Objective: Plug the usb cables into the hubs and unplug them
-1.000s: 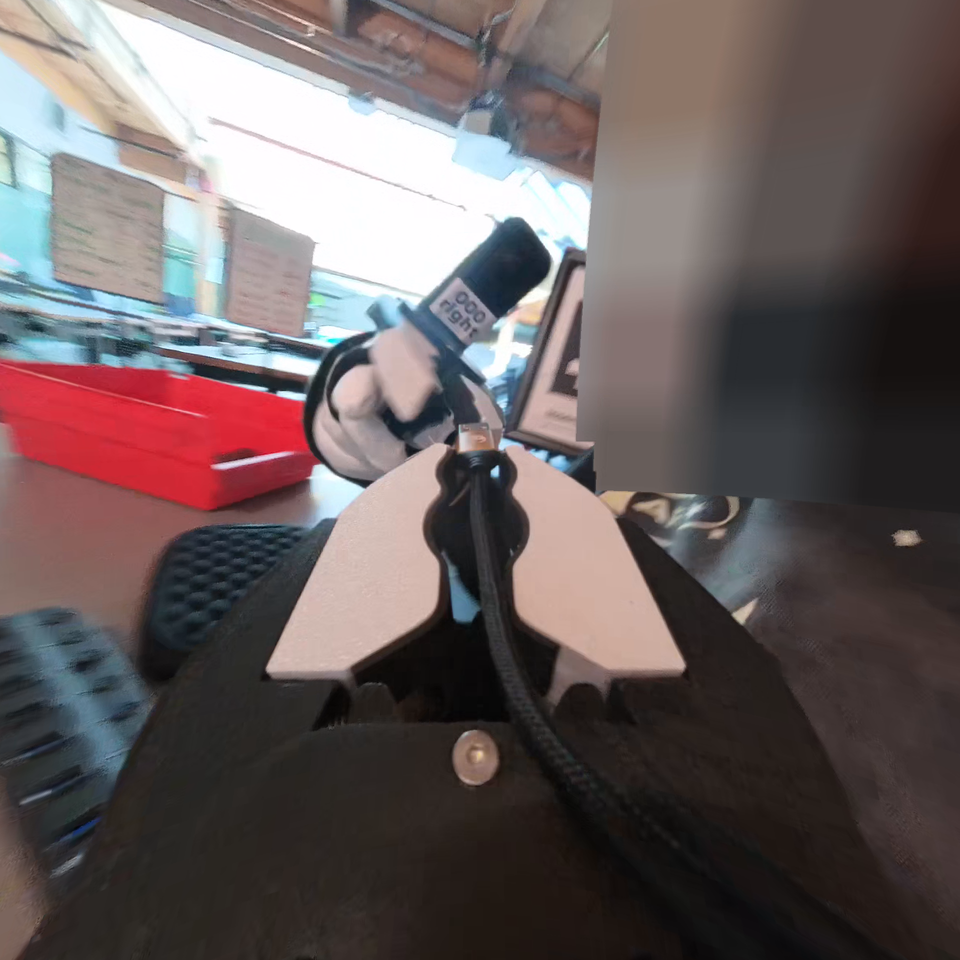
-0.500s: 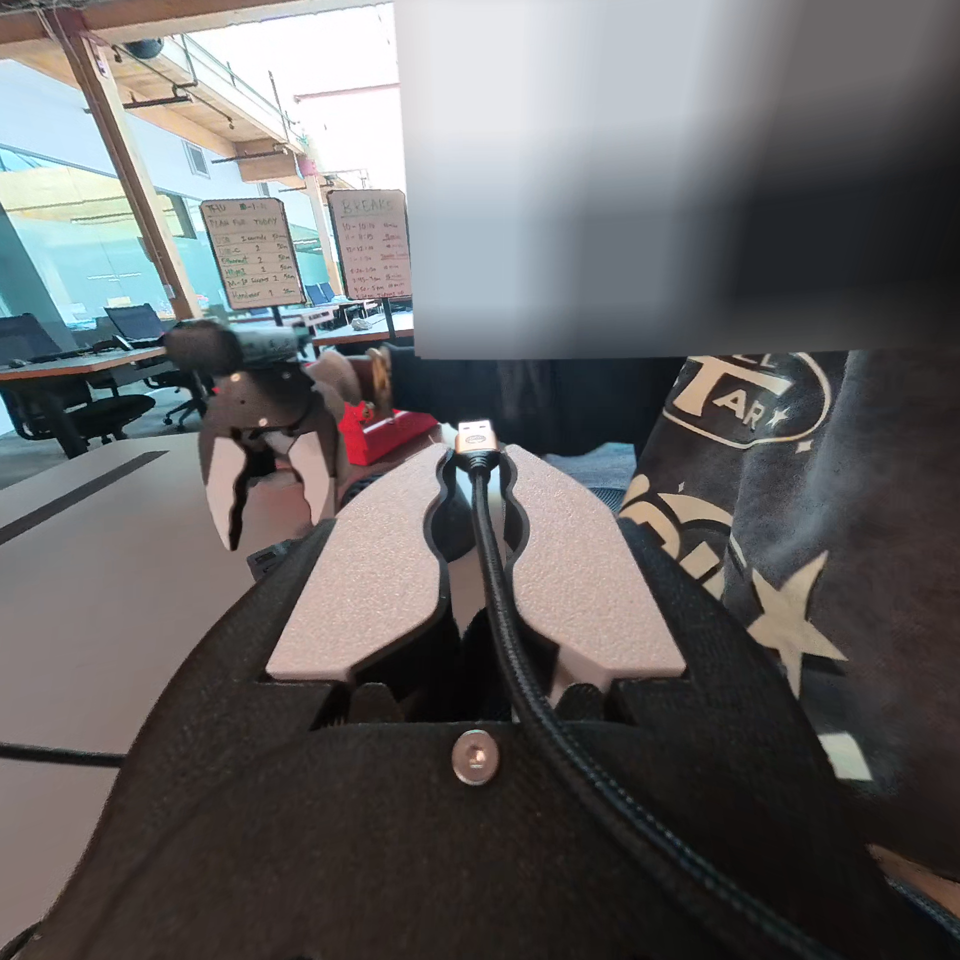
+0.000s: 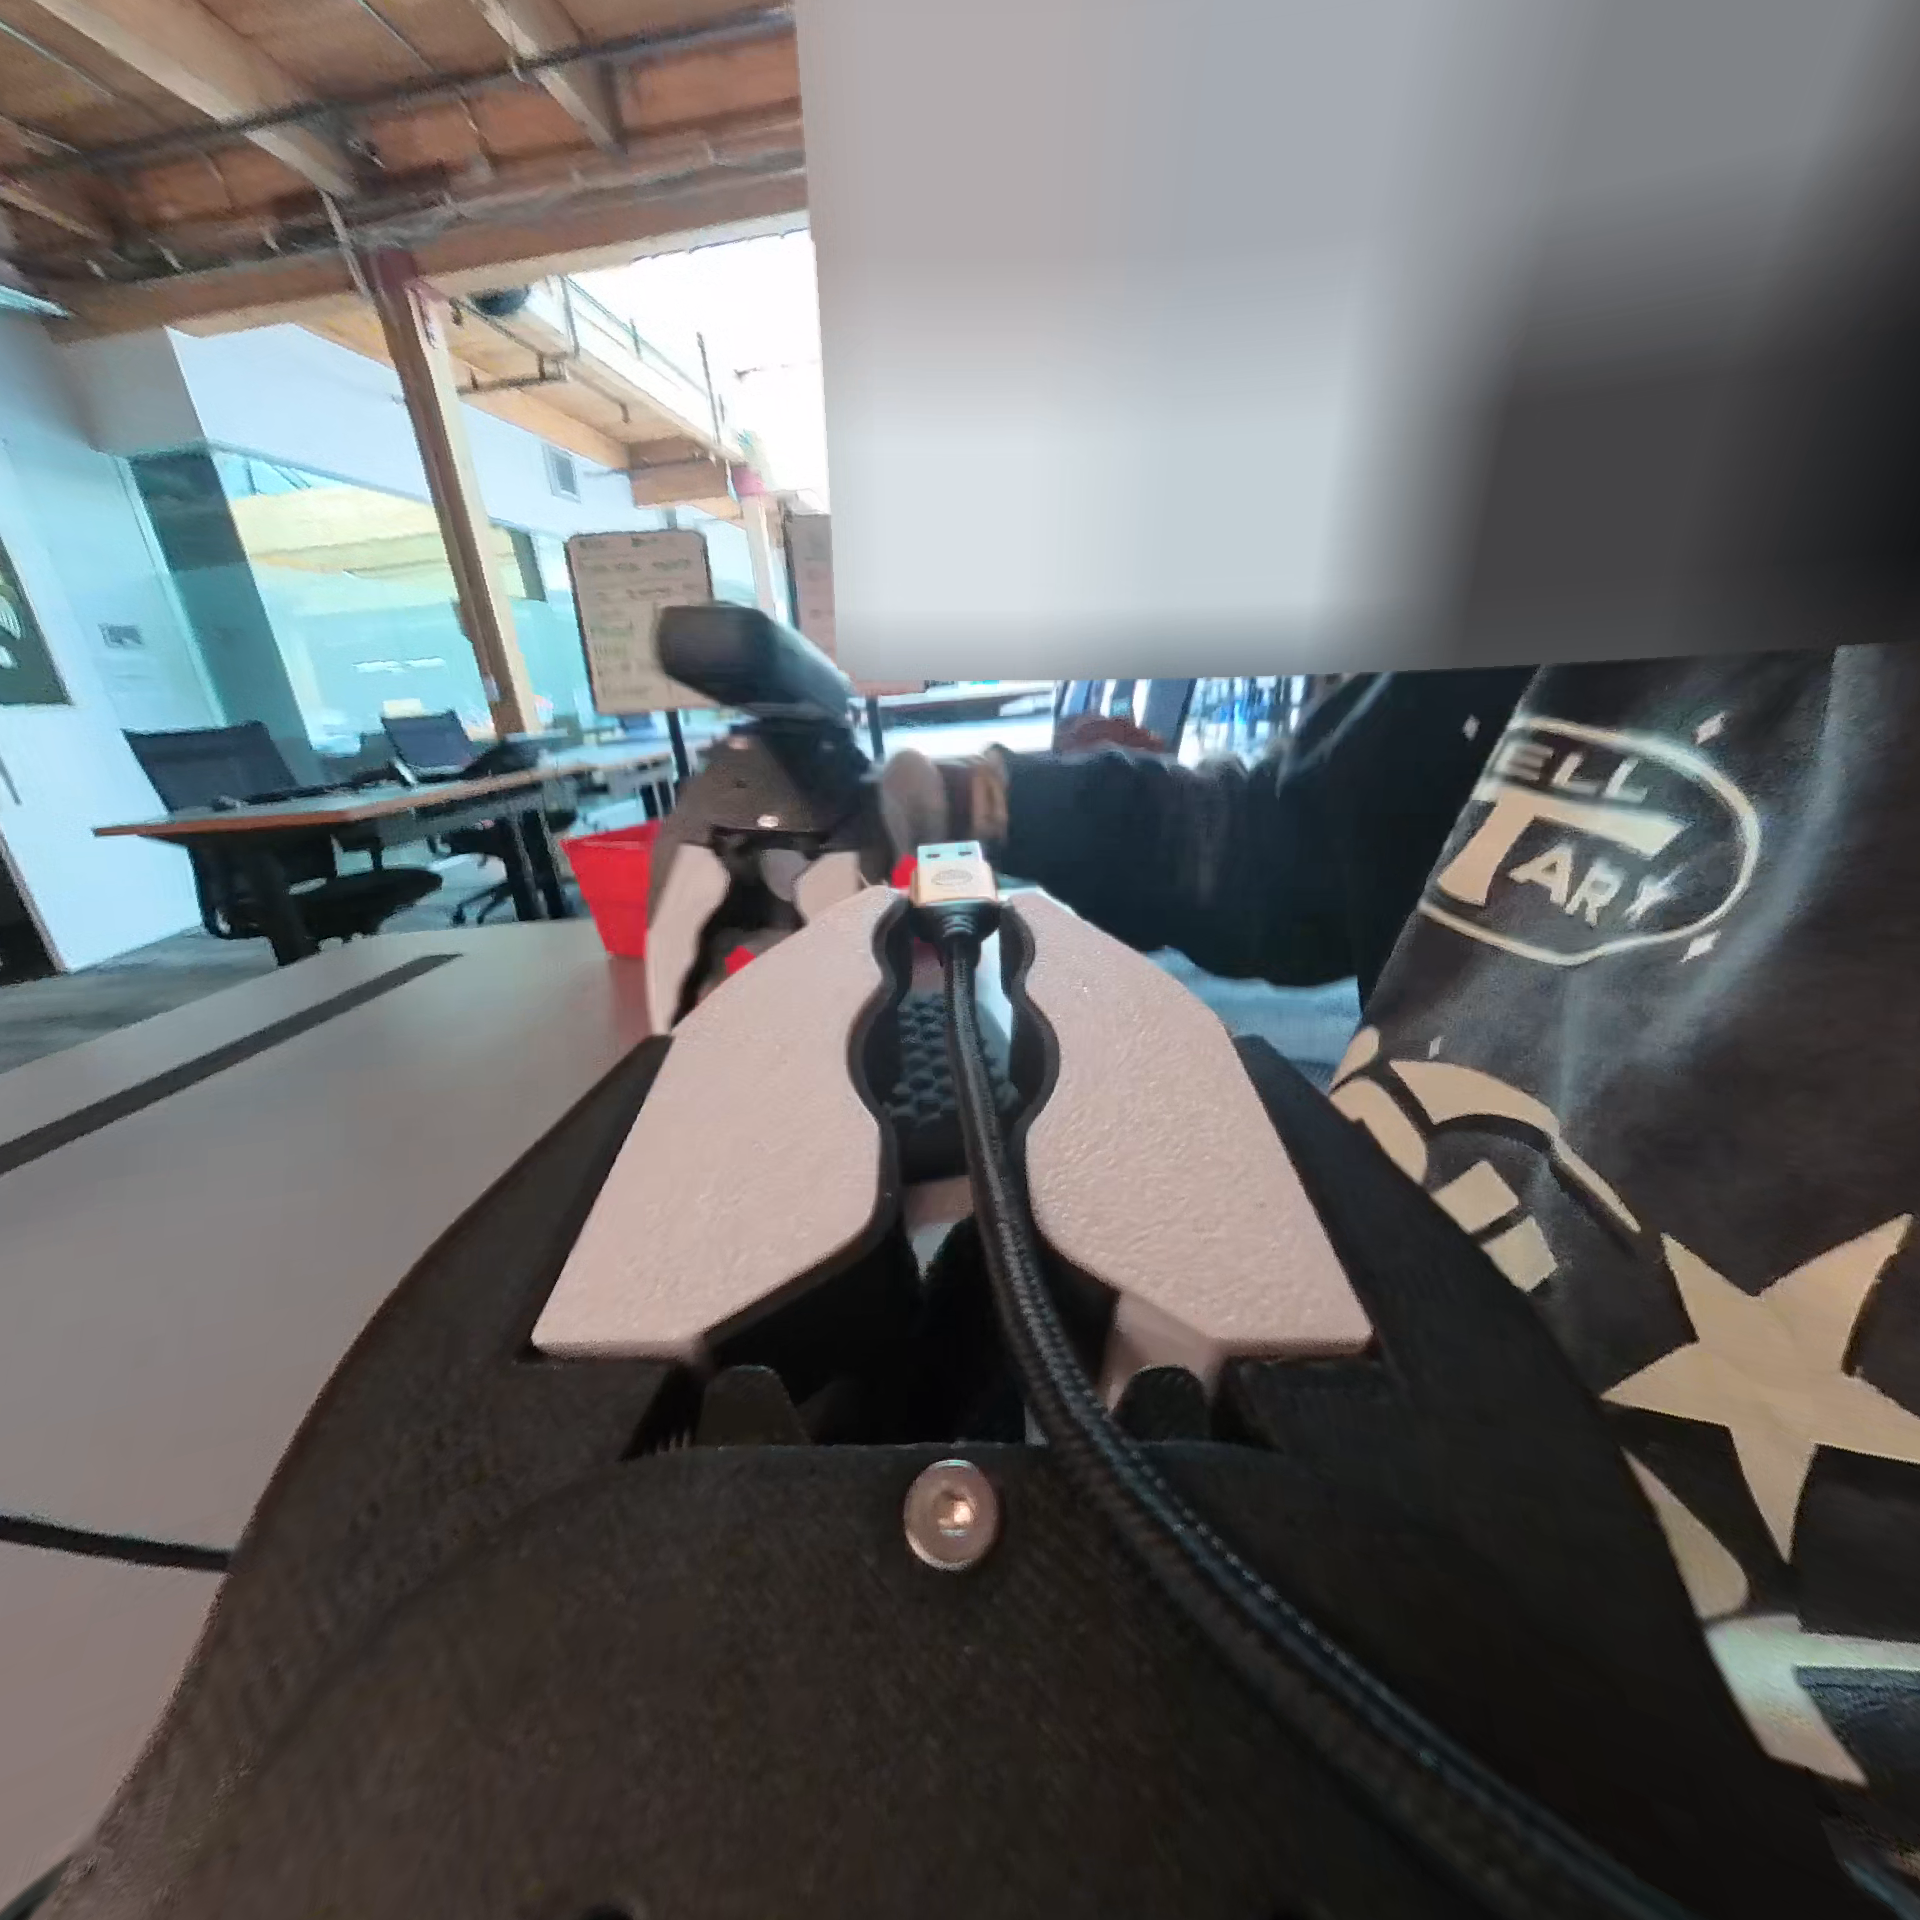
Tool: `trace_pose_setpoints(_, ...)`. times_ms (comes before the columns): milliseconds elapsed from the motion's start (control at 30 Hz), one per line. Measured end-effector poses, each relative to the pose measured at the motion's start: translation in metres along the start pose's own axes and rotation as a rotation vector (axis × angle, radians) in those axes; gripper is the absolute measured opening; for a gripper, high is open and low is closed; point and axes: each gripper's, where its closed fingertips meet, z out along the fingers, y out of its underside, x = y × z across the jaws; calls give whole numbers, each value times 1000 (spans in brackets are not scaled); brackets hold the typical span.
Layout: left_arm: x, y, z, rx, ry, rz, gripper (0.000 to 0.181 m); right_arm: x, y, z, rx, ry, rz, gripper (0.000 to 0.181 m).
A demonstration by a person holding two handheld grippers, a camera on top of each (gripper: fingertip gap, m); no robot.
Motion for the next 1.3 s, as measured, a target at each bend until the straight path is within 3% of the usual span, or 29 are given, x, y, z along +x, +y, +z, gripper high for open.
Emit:
trace_pose_setpoints(100,6,-16,-2,138,67,-76,15,-29,-3,-19,140,97,130,60)
trace_pose_setpoints(267,16,-47,-2,389,205,-259,15,-55,24,-14,255,183,238,59)
trace_pose_setpoints(400,23,-56,6,465,283,-327,15,-64,36,-12,315,190,272,59)
trace_pose_setpoints(567,22,-42,18,409,279,-348,15,-64,28,-26,458,182,274,58)
trace_pose_setpoints(667,20,-25,24,311,240,-352,15,-64,-6,-77,756,313,114,61)
trace_pose_setpoints(767,21,-3,35,162,242,-438,15,-96,-41,-116,1001,397,-146,43)
trace_pose_setpoints(833,28,11,44,68,272,-506,15,-112,-61,-108,998,433,-244,39)
trace_pose_setpoints(933,43,29,57,-54,337,-577,15,-135,-87,-68,925,378,-339,38)
trace_pose_setpoints(1033,54,39,65,-96,382,-610,15,-142,-98,-44,880,352,-355,35)
trace_pose_setpoints(1300,59,49,67,-149,396,-613,15,-147,-103,-38,923,321,-360,10)
